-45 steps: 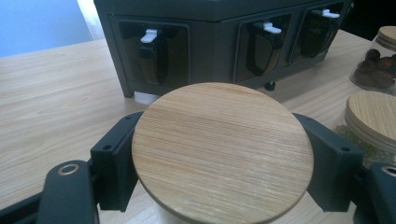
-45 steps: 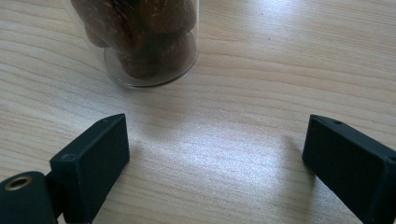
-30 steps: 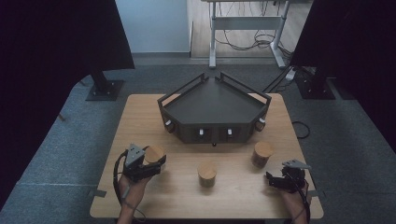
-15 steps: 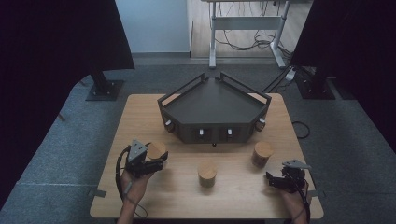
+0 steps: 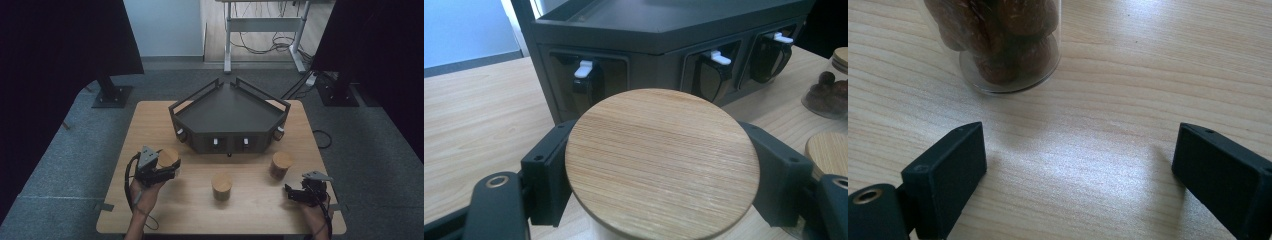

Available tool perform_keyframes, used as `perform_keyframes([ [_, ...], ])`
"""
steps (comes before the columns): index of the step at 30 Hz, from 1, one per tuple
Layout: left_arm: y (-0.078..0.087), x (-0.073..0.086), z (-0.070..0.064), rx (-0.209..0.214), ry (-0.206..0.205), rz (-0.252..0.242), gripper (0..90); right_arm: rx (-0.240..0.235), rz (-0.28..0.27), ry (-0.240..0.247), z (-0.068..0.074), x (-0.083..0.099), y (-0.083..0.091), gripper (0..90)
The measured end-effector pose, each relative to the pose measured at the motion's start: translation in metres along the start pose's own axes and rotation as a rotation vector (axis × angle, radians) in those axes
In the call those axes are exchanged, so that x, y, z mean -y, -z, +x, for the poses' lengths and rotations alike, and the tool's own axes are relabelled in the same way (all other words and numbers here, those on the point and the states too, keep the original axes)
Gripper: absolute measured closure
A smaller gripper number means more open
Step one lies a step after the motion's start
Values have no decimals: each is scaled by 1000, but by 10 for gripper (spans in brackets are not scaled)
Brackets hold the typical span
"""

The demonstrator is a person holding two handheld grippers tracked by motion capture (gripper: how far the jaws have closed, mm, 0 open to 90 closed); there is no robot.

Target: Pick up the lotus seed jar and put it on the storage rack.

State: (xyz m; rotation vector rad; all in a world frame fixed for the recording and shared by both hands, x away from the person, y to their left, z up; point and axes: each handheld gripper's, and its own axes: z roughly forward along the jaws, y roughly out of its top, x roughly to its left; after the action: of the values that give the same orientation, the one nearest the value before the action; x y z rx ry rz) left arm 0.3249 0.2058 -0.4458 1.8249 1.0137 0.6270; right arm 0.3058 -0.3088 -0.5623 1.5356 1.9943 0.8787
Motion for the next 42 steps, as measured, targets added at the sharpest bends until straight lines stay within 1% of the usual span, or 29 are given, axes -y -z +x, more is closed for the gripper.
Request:
perform_keyframes([
  [9,-4,-6,0,0,-9,2,238,-1,0,0,0,0,0,66],
  [25,-8,-13,3,1,-1,-3,238,-2,0,2,0,0,0,66],
  [42,-18,-27,2,4,-20,-6,238,-9,-1,7,0,0,0,66],
])
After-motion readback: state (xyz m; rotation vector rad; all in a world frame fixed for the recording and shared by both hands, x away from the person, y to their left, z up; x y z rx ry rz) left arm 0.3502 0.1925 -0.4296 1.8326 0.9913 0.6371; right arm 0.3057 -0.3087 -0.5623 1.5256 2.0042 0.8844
